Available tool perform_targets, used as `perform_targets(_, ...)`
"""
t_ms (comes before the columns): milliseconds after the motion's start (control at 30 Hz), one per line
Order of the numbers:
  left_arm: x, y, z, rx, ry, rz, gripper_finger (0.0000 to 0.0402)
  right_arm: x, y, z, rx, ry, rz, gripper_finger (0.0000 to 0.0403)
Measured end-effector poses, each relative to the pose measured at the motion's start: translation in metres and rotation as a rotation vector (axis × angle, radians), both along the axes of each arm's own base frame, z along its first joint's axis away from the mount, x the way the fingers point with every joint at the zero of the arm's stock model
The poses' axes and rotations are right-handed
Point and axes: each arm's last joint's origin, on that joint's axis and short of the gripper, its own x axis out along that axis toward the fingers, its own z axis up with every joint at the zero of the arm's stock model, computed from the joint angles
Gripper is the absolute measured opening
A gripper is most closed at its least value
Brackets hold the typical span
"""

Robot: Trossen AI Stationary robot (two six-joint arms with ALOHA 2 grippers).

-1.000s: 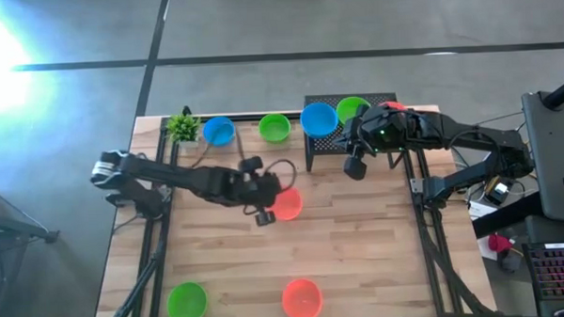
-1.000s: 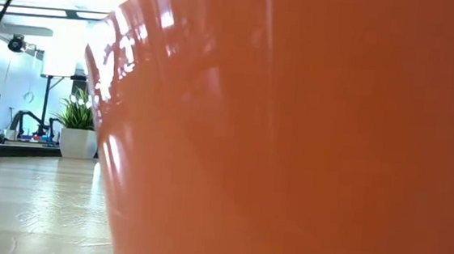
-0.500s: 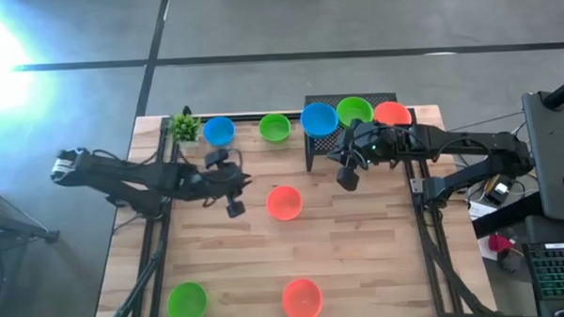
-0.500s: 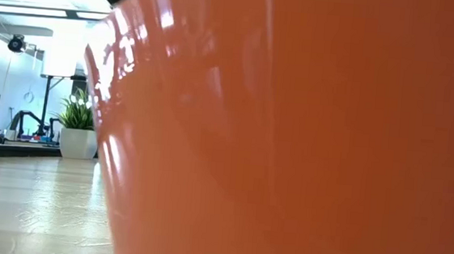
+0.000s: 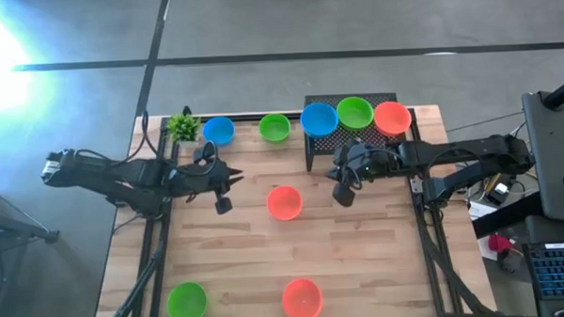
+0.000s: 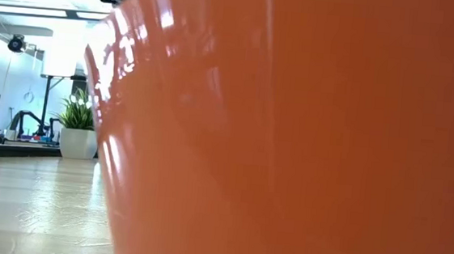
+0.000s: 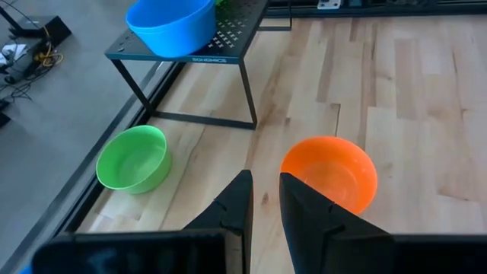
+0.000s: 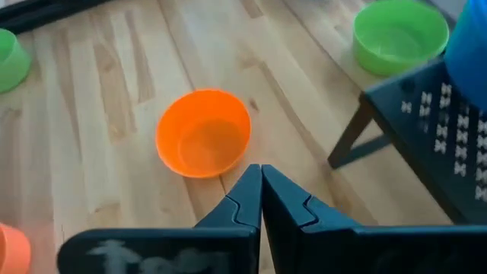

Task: Pick & Place Mini bowls
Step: Stack the top orange bowl on the orange bowl on the shelf

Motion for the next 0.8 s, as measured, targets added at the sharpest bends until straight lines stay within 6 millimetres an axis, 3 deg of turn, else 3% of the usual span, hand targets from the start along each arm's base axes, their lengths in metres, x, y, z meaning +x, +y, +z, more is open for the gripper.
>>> perform_targets(233, 0.0, 0.0, -0.001, 0.009, 0.009, -0.008, 0.006, -0.001, 0.002, -0.006, 0.013, 0.014, -0.006, 0.0015)
perform_targets(500, 0.0, -0.001, -0.001, 0.012, 0.011, -0.011, 0.006, -0.001, 0.006, -0.006, 0.027, 0.01, -0.008, 0.0062)
perform_targets(800, 0.0, -0.001, -0.001, 0.047, 0.025, -0.03, 0.006, 0.023, 0.009, -0.032, 0.084, 0.108, -0.066, 0.0082)
